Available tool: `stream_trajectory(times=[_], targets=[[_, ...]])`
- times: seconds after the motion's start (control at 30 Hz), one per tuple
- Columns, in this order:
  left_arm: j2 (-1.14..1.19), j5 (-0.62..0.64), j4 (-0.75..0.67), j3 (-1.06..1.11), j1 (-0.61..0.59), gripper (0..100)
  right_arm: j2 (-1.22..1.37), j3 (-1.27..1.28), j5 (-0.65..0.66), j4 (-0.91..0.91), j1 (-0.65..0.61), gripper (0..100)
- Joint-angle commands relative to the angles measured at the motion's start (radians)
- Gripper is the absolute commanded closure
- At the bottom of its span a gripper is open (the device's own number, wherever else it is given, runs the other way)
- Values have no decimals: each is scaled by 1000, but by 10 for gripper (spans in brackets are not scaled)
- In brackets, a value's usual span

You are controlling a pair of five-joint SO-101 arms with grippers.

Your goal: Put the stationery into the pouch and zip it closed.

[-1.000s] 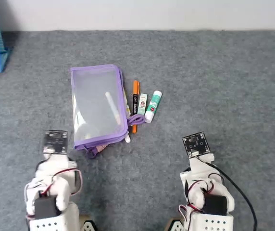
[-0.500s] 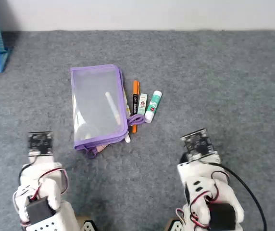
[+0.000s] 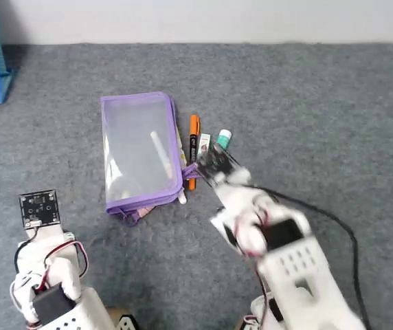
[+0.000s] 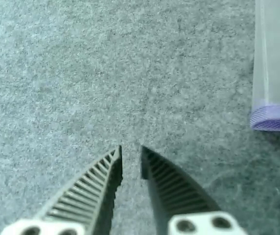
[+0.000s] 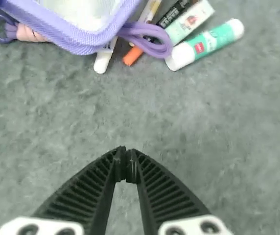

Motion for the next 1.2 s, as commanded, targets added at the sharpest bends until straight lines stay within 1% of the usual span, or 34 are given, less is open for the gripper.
stream_trajectory(times=[0.0, 0.13, 0.23, 0.37, 0.5, 0.77, 1.07, 1.1, 1.17], targets=[[-14, -14, -20, -21, -3, 874, 272, -192, -5, -50, -8, 951], [-14, -14, -20, -10, -3, 859, 518, -324, -8, -93, -7, 827], [-14, -14, -21, -8, -3, 859, 662, -391, -5, -166, -7, 795], [-14, -14, -21, -8, -3, 859, 806, -456, -3, -259, -7, 801], [-14, -14, -21, -8, -3, 859, 892, -512, -3, -317, -5, 801], [-14, -14, -21, -8, -2, 859, 969, -635, -11, -321, -8, 801], [-14, -14, -21, -1, -2, 859, 1148, -760, -3, -318, -4, 805], [-14, -14, -23, 1, -2, 859, 1161, -769, -3, -318, -5, 825], [-14, -14, -34, 2, -2, 859, 1171, -789, -3, -311, -12, 907]])
